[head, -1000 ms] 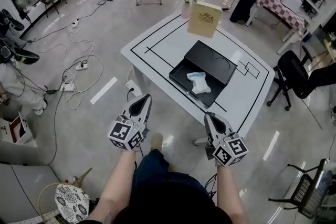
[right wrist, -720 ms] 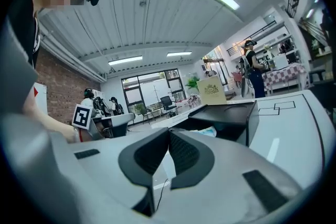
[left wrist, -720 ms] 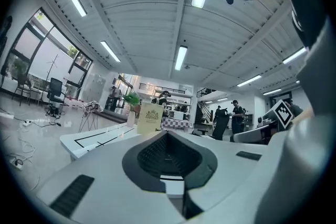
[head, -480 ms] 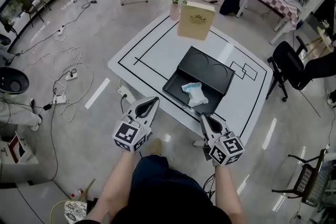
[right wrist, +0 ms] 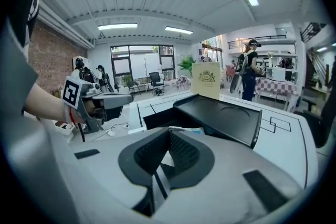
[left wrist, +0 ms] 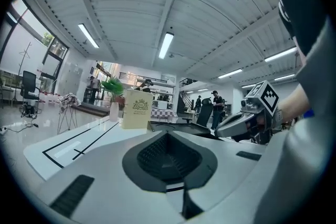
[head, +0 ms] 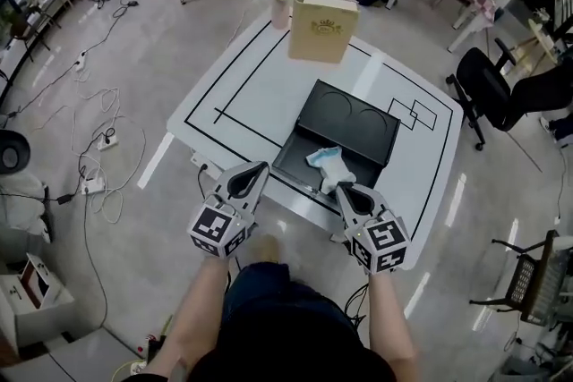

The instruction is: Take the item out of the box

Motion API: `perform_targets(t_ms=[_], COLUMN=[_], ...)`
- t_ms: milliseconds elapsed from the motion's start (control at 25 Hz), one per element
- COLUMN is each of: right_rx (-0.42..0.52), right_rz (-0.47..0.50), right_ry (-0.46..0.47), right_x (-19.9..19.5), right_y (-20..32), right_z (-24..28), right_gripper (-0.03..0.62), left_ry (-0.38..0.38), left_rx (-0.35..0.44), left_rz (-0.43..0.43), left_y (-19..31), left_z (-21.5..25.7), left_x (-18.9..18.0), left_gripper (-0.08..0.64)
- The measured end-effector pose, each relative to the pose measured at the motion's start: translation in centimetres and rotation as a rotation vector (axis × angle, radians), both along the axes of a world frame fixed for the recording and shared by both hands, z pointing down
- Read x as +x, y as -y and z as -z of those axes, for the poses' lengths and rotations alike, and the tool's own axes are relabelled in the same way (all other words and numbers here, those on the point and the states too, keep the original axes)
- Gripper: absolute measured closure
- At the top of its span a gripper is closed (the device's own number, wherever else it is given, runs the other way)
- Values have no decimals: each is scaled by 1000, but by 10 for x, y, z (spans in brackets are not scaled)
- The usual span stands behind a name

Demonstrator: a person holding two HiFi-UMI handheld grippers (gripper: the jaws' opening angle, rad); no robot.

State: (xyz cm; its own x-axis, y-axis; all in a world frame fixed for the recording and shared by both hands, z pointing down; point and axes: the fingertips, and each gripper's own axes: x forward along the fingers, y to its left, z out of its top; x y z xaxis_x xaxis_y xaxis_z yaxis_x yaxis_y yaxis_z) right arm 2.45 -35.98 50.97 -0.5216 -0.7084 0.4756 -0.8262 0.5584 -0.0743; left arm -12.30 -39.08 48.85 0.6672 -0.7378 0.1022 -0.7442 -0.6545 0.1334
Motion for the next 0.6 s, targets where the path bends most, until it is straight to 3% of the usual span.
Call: perform_targets(t_ms=[360, 600], right_rx=[-113, -198], right_rz=[11, 52], right_ry=[-126, -242], right_x=[-7, -9], right_y=[30, 45], right_z=[-28, -50], right_gripper=[583, 498], left_ry=[-17, -33], left_rx=[-22, -36], left_rz=[-53, -62], left_y=[35, 47], left_z=[-14, -22], left_x=[-1, -3], left_gripper=[548, 548])
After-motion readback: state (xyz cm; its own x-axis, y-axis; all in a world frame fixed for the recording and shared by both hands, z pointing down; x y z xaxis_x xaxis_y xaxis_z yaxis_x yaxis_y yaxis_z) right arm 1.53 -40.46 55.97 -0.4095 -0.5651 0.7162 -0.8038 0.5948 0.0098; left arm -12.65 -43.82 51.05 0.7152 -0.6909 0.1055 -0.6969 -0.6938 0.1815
